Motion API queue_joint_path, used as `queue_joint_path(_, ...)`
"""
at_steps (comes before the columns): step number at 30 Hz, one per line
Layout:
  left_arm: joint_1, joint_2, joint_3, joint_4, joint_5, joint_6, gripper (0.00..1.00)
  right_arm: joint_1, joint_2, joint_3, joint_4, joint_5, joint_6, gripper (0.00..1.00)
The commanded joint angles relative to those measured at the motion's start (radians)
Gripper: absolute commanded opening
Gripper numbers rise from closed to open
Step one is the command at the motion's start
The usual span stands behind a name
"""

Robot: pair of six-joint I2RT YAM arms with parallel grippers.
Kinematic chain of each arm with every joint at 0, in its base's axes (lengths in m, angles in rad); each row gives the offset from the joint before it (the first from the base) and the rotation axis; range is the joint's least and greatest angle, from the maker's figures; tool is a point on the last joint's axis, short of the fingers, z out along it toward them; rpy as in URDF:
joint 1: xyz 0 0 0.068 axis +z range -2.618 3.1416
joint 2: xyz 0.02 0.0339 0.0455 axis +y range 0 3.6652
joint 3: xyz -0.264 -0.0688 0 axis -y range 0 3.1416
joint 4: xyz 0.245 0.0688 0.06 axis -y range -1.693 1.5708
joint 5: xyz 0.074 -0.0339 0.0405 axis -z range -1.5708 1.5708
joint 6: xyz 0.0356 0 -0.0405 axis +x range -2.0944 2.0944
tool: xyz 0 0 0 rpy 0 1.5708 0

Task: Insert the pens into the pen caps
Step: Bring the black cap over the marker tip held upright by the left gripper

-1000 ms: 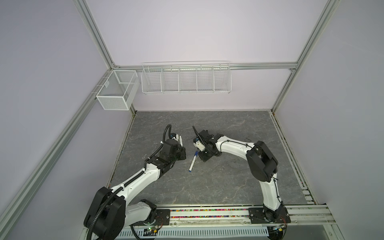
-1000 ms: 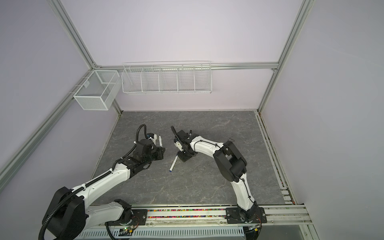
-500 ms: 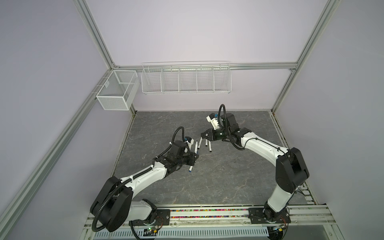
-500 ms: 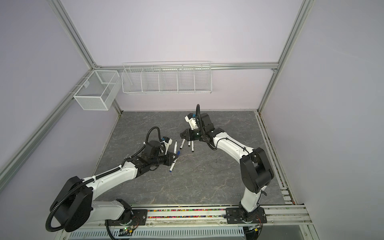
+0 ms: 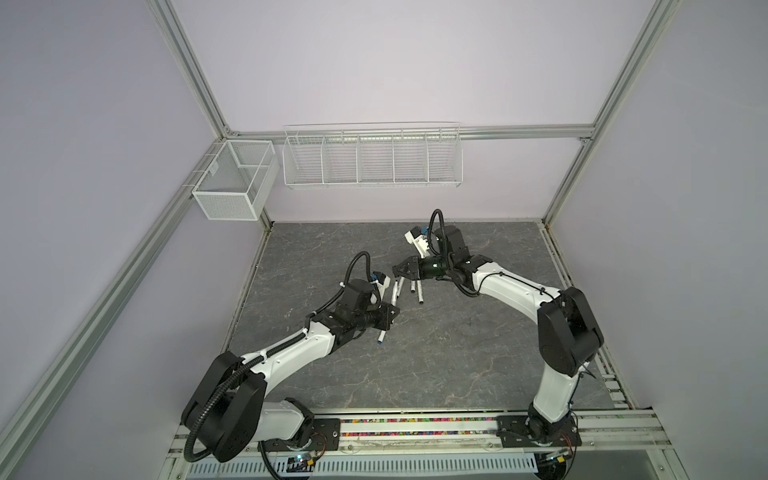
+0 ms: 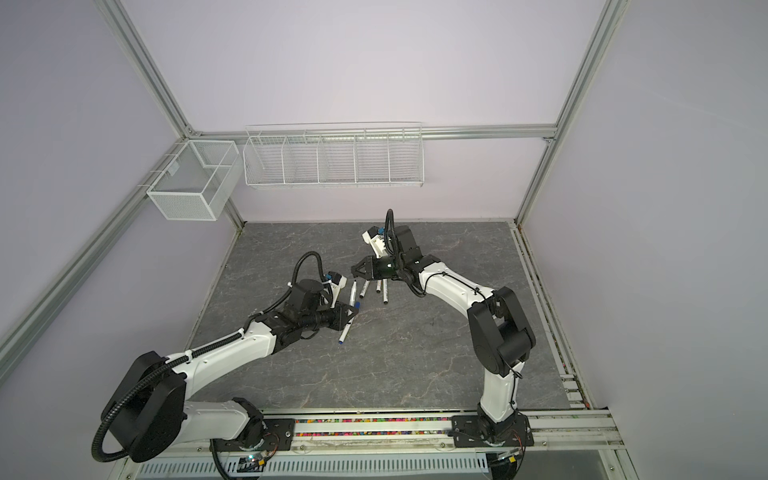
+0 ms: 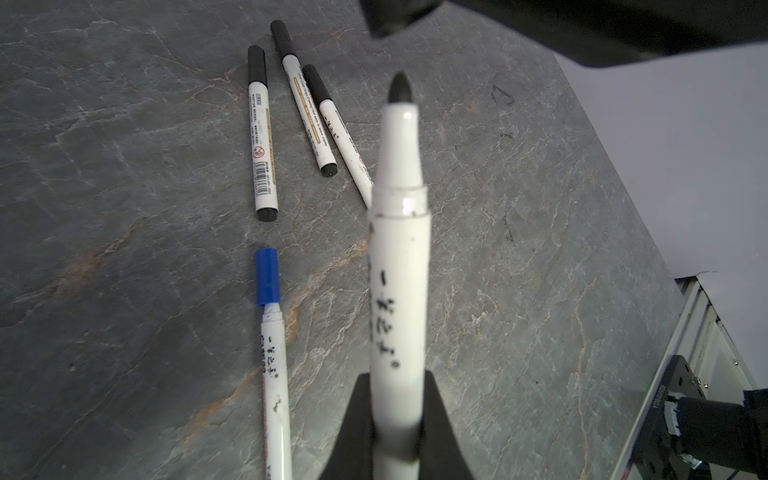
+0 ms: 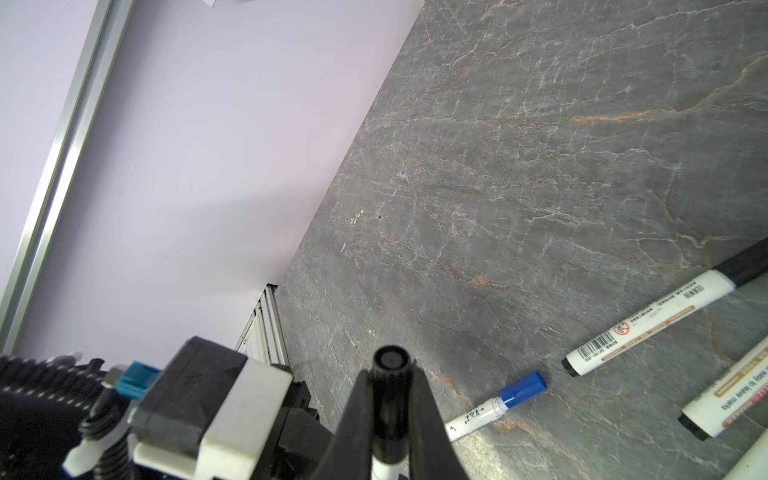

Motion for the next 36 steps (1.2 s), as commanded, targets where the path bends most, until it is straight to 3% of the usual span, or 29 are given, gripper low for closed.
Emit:
queue_joint_path(1, -0.006, -0.006, 0.030, 0.017, 0.004, 0.020, 0.00, 0.012, 0.013, 0.028, -0.023, -0.030, -0.010, 0.13)
queue_joint_path(29, -0.005, -0.030, 0.022, 0.028, -0.023, 0.010, 0.00, 0.019, -0.014, 0.014, -0.110, -0.028, -0.072, 0.13)
queue_joint_path(36, 0.005, -0.040, 0.031, 0.151, -0.048, -0.022, 0.00, 0.001, -0.056, -0.027, -0.069, -0.056, -0.041, 0.13)
